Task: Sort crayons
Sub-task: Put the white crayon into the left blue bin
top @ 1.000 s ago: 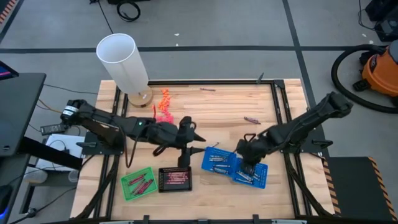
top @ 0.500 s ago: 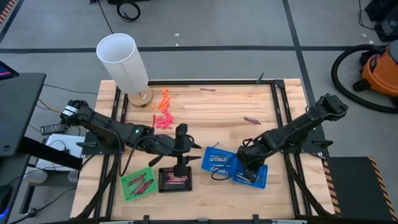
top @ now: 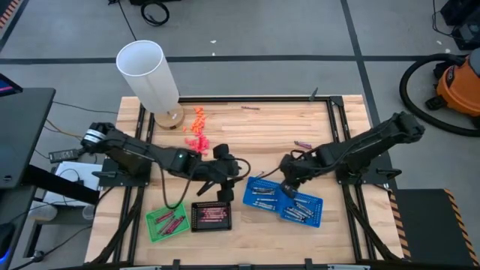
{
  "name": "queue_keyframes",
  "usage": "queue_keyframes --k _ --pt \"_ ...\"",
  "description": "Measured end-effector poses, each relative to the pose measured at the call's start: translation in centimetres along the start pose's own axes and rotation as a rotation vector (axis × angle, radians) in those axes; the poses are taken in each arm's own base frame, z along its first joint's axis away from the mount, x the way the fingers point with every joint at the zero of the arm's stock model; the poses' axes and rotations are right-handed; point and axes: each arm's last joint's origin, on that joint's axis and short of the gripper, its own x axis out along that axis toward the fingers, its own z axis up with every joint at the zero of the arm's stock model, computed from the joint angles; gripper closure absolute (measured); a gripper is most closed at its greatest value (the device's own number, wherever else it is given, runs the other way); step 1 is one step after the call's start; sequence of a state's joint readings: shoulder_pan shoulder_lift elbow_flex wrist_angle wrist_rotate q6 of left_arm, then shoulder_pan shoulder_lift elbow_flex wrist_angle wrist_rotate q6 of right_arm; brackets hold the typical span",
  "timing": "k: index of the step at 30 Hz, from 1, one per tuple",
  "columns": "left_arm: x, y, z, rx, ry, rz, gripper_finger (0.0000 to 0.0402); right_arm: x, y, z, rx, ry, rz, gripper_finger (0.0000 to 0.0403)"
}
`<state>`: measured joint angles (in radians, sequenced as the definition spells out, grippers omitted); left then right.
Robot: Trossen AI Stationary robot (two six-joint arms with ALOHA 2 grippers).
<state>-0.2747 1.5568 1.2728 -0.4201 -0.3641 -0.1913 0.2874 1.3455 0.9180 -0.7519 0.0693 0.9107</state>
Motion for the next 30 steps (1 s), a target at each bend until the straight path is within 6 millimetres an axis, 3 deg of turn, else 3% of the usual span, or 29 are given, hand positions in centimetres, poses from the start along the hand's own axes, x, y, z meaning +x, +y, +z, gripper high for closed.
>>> queue_keyframes --k 12,18,23,27,30 --pt "-0.9 -0.9 -0.1 -0.005 -0.013 0.001 0.0219 5.2 -0.3 3.1 -0.102 -0.094 -0.107 0.0288" --pt "-1.8 -1.7 -0.2 0.001 -0.038 0.052 0.0219 7.9 0.7 3.5 -0.167 -0.003 0.043 0.0288" --pt "-3.0 -1.5 -0.2 0.011 -0.044 0.099 0.0219 8.3 1.2 3.2 -0.174 0.003 0.076 0.0288" --pt "-3.3 -1.3 -0.3 0.013 -0.032 0.105 0.0219 7.1 0.8 3.8 -0.179 -0.047 0.06 0.0288" --pt "-3.3 -1.3 -0.4 0.016 -0.026 0.107 0.0219 6.4 0.3 4.5 -0.287 -0.097 0.049 0.0288"
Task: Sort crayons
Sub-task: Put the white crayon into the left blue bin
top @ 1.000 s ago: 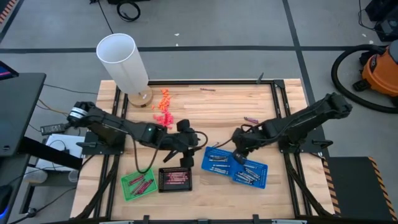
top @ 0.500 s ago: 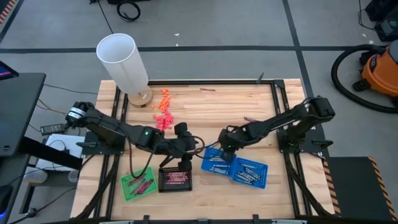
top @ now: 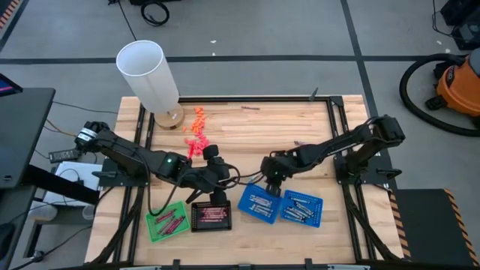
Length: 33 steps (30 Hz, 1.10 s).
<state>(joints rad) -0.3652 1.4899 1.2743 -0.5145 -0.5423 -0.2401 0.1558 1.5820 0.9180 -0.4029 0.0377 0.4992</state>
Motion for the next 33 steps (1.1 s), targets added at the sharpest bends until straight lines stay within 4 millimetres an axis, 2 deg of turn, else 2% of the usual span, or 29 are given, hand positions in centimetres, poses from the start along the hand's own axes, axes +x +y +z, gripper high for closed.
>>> queue_keyframes --k 5,13,17,23,28,33 --pt "0.1 0.1 0.3 -0.019 -0.027 0.002 0.0219 0.1 -1.0 0.7 -0.218 -0.018 -0.025 0.0288" --pt "0.1 0.0 0.4 -0.081 -0.033 0.004 0.0219 1.6 -3.7 1.8 -0.374 -0.027 0.029 0.0288" --pt "-0.3 0.3 -0.1 -0.097 0.012 0.019 0.0219 3.0 -4.8 2.4 -0.415 -0.035 0.081 0.0288" --pt "-3.2 1.8 -1.1 -0.184 0.11 0.042 0.0219 4.9 -5.2 2.3 -0.459 -0.016 0.123 0.0288" --pt "-5.6 3.0 -1.9 -0.234 0.163 0.054 0.0219 5.5 -5.3 1.9 -0.513 0.018 0.146 0.0292" --pt "-6.9 3.9 -2.4 -0.282 0.194 0.075 0.0219 5.7 -5.5 1.7 -0.566 0.026 0.096 0.0309"
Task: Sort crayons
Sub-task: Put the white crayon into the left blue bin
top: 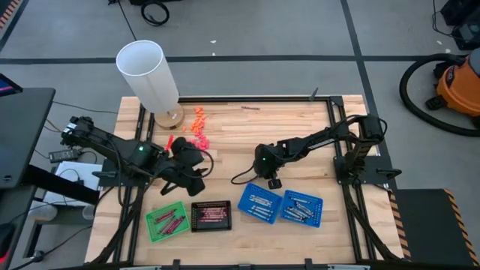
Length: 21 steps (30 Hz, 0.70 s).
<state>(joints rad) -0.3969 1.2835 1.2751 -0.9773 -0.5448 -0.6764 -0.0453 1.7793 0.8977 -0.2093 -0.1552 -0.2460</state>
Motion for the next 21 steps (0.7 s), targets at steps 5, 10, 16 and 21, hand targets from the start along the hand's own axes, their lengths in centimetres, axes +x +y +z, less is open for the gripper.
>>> queue_keyframes --k 5,10,16,21 --pt "-0.7 1.0 -0.9 0.033 0.094 0.027 0.0219 -0.1 0.0 -0.4 -0.055 0.058 -0.036 0.0353" --pt "-1.2 1.8 -1.7 0.033 0.153 0.073 0.0219 -0.4 0.1 -0.6 -0.011 0.085 -0.036 0.0388" --pt "-1.2 1.8 -1.7 0.026 0.15 0.078 0.0219 -2.1 0.3 -0.6 0.099 0.071 -0.033 0.0376" --pt "-1.2 1.9 -1.5 0.045 0.107 0.12 0.0219 -4.3 0.6 -0.1 0.143 0.027 -0.027 0.0373"
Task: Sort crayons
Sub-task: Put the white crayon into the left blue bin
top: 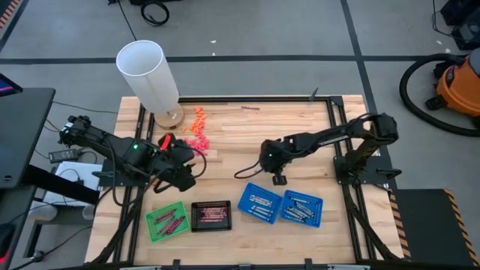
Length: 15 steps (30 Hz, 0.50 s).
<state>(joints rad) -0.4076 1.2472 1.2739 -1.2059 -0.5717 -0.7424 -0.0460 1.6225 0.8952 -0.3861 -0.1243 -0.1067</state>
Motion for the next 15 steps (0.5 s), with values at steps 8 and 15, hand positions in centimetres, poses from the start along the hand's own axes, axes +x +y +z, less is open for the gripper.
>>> queue_keyframes --k 8,15 --pt "0.0 -0.1 0.5 0.053 -0.081 0.034 0.0219 -3.8 0.7 0.9 0.201 -0.139 0.264 0.0369" --pt "0.0 -0.4 0.8 0.079 -0.119 0.026 0.0219 -4.7 1.1 1.2 0.449 -0.123 0.451 0.0368"
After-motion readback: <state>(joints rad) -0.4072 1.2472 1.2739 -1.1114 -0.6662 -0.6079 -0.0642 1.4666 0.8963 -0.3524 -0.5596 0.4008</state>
